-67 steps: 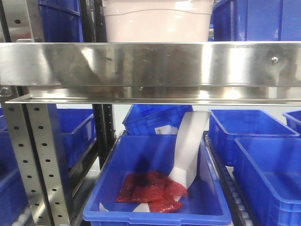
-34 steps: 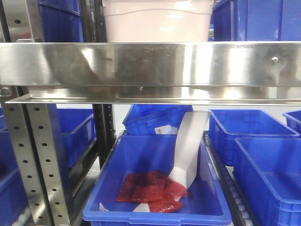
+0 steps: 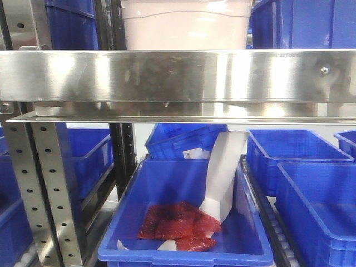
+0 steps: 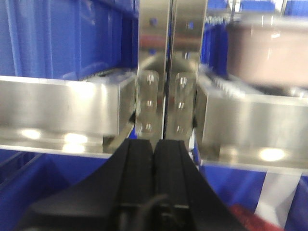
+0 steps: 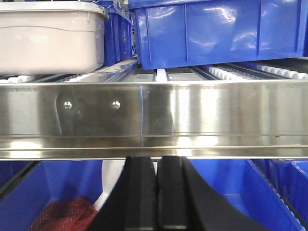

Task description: Grab white bin and place on right shelf

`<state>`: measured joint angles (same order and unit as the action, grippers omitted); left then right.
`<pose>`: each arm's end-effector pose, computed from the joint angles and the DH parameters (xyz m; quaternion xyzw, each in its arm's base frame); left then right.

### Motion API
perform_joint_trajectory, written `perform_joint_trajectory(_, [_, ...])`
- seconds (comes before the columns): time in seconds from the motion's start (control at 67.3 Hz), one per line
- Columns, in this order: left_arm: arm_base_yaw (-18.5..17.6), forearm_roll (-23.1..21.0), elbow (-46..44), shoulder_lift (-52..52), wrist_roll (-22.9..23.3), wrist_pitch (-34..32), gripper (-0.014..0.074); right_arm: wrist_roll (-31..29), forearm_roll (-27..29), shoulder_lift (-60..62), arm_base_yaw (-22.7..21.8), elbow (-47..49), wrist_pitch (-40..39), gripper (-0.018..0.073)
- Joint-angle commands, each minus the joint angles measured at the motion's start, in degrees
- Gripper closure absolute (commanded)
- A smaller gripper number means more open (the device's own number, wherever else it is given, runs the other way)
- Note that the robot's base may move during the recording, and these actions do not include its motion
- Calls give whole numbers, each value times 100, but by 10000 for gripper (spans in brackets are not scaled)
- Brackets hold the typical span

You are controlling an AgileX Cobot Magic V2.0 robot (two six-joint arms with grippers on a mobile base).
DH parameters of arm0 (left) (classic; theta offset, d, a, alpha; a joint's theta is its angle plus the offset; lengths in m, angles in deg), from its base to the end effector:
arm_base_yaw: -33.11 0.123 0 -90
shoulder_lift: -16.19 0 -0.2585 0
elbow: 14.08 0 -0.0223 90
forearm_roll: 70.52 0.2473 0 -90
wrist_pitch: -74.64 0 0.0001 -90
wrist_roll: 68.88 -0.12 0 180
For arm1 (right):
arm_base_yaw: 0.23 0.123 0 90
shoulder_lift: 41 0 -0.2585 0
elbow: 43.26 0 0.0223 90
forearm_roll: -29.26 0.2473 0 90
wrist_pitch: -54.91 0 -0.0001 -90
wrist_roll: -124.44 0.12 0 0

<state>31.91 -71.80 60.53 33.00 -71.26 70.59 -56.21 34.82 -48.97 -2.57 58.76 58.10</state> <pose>0.1202 -0.0023 0.2193 0.0133 0.6906 -0.0001 0.7231 0.1090 -0.0038 0.2003 0.0424 0.7004 0.0178 0.7123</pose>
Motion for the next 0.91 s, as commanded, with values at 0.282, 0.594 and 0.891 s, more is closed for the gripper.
perform_joint_trajectory(0.282, [-398, 43, 341, -950, 45, 254, 715, -46, 2, 102, 2, -3, -464, 531])
perform_joint_trajectory(0.594, [-545, -43, 341, -952, 45, 169, 715, -46, 2, 102, 2, -3, -464, 531])
perform_joint_trajectory(0.891, [-545, -43, 341, -952, 45, 169, 715, -46, 2, 102, 2, -3, -464, 531])
